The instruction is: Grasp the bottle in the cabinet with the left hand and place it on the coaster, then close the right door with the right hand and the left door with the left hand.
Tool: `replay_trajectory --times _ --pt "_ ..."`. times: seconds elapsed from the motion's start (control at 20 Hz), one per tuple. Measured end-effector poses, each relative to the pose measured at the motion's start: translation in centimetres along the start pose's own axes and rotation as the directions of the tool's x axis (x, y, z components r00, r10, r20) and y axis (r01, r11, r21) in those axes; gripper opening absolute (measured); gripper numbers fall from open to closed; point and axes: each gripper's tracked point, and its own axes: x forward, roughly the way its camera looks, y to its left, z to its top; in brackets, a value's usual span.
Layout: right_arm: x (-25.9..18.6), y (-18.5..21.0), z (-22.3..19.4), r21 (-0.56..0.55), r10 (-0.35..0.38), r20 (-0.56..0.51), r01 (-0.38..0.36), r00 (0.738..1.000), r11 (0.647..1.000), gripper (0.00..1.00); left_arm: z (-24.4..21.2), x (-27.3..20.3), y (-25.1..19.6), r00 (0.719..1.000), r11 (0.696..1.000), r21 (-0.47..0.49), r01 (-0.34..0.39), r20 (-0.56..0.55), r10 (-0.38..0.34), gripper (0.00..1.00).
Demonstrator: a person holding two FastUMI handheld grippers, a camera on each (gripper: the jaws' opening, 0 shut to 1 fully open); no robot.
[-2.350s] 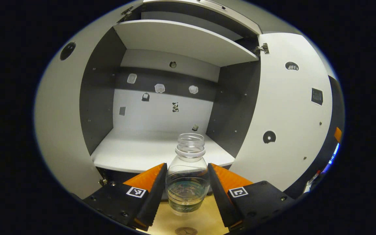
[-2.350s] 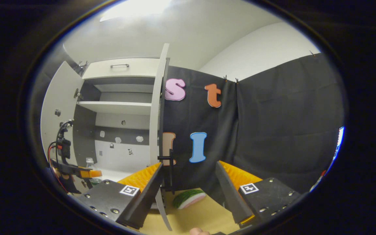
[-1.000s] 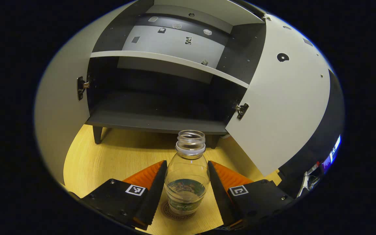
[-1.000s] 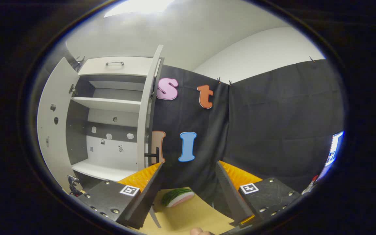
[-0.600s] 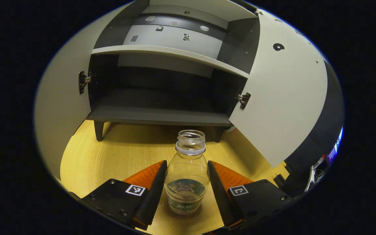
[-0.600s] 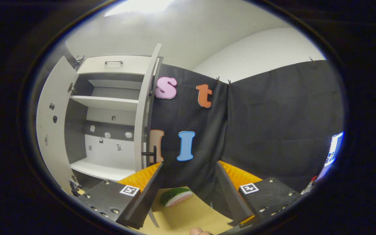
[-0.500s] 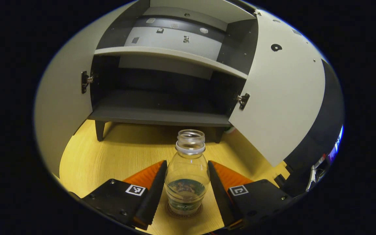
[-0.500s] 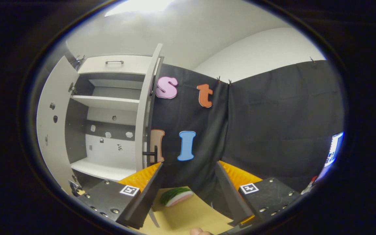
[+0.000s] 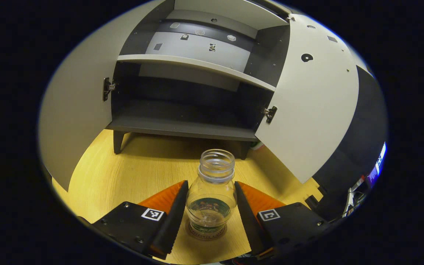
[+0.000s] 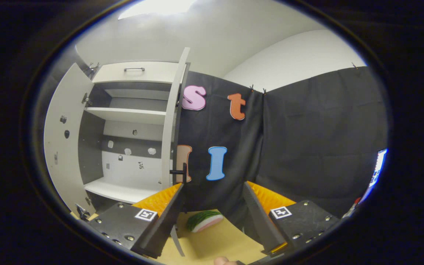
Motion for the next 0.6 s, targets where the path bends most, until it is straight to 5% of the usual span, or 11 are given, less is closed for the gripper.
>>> replay_trajectory --times 0.6 --pt "0.3 0.5 -0.5 0.009 0.028 -0.012 -0.028 1.0 1.0 0.96 -1.0 -1.3 -0.9 0.999 0.999 0.049 -0.013 -0.042 0.015 0.81"
